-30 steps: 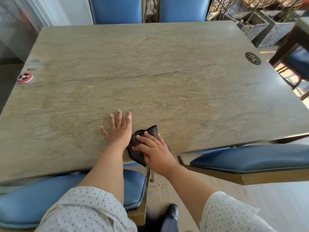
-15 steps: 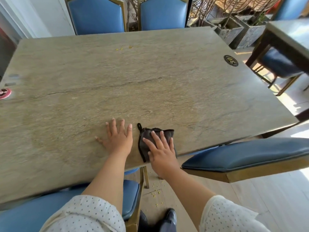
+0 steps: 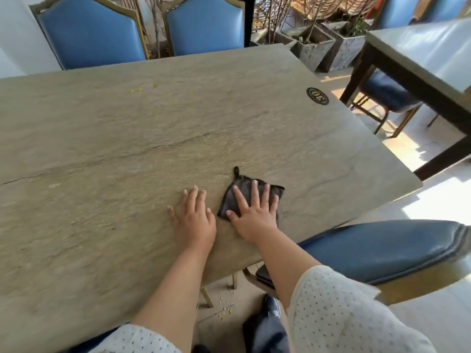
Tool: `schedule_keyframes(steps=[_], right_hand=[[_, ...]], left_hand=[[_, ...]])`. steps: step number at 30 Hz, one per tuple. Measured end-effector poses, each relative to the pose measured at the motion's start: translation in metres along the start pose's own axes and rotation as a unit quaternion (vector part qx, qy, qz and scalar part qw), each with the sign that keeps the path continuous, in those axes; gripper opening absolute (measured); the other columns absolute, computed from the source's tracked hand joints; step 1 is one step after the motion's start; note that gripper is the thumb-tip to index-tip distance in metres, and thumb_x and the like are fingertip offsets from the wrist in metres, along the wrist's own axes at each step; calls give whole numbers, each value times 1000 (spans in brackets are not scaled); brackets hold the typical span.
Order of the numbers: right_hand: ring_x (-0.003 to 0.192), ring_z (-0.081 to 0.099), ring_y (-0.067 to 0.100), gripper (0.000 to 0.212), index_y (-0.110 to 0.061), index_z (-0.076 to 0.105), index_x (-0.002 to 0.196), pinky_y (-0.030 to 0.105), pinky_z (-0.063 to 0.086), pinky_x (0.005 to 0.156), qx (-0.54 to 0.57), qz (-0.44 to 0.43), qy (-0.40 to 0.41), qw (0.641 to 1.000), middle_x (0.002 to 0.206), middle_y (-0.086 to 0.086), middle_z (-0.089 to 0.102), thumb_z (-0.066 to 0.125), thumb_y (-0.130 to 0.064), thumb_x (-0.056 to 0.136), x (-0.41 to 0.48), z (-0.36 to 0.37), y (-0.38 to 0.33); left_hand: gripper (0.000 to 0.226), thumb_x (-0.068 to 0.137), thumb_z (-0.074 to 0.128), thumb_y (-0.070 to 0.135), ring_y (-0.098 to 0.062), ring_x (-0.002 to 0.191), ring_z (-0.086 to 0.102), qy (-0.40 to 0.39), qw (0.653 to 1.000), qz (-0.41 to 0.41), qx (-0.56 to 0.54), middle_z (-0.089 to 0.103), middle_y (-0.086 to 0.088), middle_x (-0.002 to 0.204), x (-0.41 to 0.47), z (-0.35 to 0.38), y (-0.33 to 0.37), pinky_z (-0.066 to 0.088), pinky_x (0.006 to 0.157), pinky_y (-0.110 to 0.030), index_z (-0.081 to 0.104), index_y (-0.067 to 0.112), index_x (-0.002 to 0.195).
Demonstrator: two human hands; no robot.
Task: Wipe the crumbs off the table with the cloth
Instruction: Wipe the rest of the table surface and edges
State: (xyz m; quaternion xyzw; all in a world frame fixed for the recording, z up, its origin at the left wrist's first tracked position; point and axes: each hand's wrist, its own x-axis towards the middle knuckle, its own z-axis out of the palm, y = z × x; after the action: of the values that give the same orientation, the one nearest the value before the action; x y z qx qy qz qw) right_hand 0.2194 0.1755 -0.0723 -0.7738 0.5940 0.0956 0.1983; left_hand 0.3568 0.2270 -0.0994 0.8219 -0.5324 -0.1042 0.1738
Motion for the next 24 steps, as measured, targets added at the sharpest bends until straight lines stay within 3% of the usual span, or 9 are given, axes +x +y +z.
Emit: schedule_keyframes(steps=[2,5,11,15,24], right_hand=[[140,-32,29,69,-46,-12,146,54,-18,112,-14,-44,-13,999,155,1,-29,22,-69,90,21,-13,17],[142,-28,25,69,-48,-8,146,53,-16,114,-16,-41,5,999,157,-1,-24,22,-71,88,57,-32,50],[143,-24,25,68,-47,-5,147,53,-14,114,-20,-19,37,999,158,-1,-20,19,-72,88,137,-75,112],[143,-24,24,66,-47,-5,147,53,-14,114,-24,-14,39,999,158,-1,-20,18,-70,89,166,-87,124],[139,-33,26,68,-44,-13,146,54,-19,112,-100,-224,-50,968,155,2,-29,22,-65,92,79,-58,118]], left_hand=[[48,93,47,22,-18,147,14,3,1000,-14,-3,26,4,157,12,6,16,3,116,-58,44,20,142],[50,96,43,30,-16,148,8,-4,999,-48,9,21,10,158,31,15,48,-3,112,-63,37,29,145],[53,97,6,51,-24,146,-19,-49,985,-118,116,-14,14,159,58,39,95,-10,106,-73,-6,42,149],[52,97,0,51,-23,144,-26,-45,981,-128,136,-23,16,157,60,45,95,-8,105,-74,-17,44,145],[50,98,1,45,-18,143,-27,-84,982,-136,98,-24,20,155,61,36,96,-13,108,-68,-13,48,146]])
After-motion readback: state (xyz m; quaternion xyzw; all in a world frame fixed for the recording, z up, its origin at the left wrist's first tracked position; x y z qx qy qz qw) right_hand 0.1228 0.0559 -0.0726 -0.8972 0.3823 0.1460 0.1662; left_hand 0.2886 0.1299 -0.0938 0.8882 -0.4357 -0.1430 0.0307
